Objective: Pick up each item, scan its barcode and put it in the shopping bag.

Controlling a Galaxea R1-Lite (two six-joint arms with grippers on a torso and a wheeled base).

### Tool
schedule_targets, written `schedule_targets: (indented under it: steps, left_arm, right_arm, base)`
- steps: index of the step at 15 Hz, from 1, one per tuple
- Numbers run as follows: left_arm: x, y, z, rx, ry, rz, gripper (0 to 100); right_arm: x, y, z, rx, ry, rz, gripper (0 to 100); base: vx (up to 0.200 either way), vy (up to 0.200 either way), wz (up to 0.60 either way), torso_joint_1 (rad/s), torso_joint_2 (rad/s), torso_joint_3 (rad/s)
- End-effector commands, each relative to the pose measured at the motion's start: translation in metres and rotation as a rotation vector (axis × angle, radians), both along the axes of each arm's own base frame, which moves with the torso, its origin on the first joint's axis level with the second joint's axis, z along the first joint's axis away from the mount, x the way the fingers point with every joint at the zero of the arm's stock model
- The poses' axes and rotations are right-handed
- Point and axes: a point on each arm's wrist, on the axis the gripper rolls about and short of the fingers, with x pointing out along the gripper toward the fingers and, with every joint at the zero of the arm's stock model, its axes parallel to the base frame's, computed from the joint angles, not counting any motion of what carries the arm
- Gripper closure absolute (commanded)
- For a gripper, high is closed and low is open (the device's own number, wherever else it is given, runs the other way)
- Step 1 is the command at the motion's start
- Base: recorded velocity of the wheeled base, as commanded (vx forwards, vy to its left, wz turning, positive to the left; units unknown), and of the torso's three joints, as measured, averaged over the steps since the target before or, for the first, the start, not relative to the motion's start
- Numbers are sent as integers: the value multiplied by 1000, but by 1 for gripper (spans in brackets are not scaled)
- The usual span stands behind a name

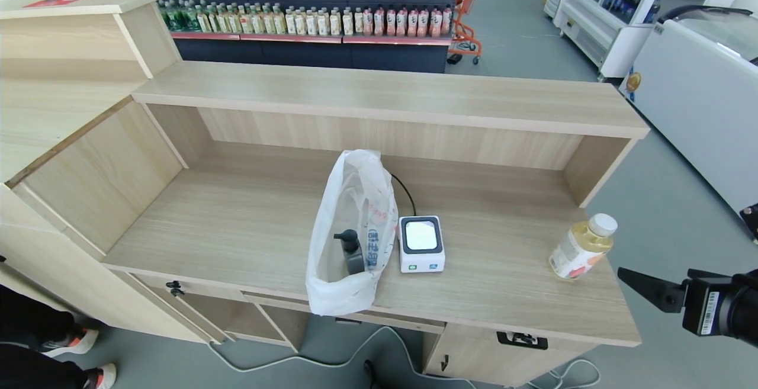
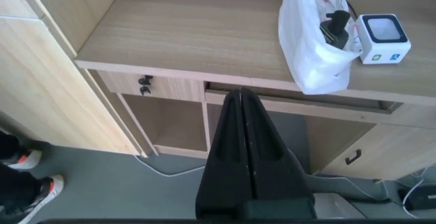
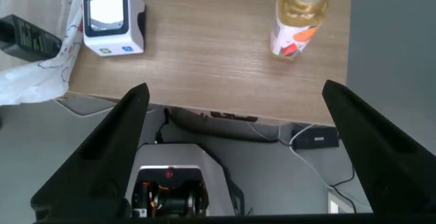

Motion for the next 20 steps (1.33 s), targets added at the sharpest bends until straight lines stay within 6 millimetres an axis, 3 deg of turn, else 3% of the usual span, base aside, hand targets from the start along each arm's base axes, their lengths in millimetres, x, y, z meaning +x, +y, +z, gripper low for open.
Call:
schedule_targets:
  steps: [1, 9, 13, 20]
  left_arm:
    - [0, 0, 0, 2, 0, -1, 100]
    - [0, 0, 0, 0, 0, -1, 100]
    - [0, 0, 0, 0, -2, -1, 100]
    - [0, 0, 0, -2, 0, -1, 100]
  right_arm:
    - [1, 0, -1, -1, 5, -1, 0]
    - [-1, -3, -14, -46, 57, -49, 0]
    - [-5, -4, -17, -48, 60, -49, 0]
    - [-6, -4, -20, -50, 74, -48, 0]
  base:
    - [0, 0, 0, 0, 0, 0]
    - [200, 0, 0, 4, 4, 3]
    - [0, 0, 0, 0, 0, 0]
    - [-171, 0, 0, -6, 0, 3]
